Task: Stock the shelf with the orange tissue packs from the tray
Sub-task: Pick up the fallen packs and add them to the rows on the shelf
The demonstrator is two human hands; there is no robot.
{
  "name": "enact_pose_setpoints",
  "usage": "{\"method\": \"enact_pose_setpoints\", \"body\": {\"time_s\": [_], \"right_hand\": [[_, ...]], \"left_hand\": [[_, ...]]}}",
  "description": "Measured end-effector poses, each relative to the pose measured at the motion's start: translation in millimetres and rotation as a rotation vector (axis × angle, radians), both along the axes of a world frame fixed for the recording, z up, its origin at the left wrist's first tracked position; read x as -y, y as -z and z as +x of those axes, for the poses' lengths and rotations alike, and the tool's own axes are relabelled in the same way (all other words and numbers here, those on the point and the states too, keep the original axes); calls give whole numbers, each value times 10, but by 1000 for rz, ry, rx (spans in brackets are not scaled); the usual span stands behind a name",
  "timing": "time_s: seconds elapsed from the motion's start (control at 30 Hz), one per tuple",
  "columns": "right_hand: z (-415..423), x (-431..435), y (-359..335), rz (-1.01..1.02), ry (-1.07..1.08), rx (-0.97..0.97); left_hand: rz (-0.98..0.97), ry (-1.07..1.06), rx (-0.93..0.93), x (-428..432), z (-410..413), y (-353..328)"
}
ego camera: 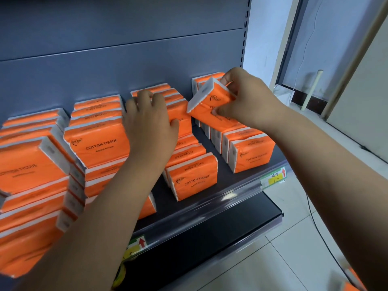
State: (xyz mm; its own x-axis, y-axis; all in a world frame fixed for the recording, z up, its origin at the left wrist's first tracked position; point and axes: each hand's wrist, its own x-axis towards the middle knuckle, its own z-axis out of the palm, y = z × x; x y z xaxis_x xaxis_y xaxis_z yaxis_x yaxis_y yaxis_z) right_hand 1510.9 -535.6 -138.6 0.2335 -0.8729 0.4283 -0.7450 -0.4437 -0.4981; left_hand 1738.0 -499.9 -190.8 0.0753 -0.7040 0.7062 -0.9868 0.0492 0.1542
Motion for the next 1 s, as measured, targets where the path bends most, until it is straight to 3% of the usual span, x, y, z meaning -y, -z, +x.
{"method": "enact_pose_setpoints", "body": {"time_s": [0.07,0.13,0.23,0.33,0.53,0.7,0.83,1.0], "right_hand": [[5,-17,6,0,-32,8],[16,-31,11,-15,-81,9],[41,-11,35,-89,-164,-3],[50,24,84,-127,-183,-26],[21,-41,162,-222,-120,54],[-69,-99,217,-51,145,294],[-222,-72,278,287,108,829],[-371,34,334,332,157,941]], "left_hand": [[-111,121,-29,-35,-76,-33],[-160,329,-195,-68,-185,-70],[-22,549,-464,-118,-356,-92],[75,553,-634,-147,-447,-65],[37,542,-939,-147,-613,-30],[57,539,-1184,-67,-875,65],[65,518,-1184,52,-1003,99],[237,585,-1129,100,-1105,92]]}}
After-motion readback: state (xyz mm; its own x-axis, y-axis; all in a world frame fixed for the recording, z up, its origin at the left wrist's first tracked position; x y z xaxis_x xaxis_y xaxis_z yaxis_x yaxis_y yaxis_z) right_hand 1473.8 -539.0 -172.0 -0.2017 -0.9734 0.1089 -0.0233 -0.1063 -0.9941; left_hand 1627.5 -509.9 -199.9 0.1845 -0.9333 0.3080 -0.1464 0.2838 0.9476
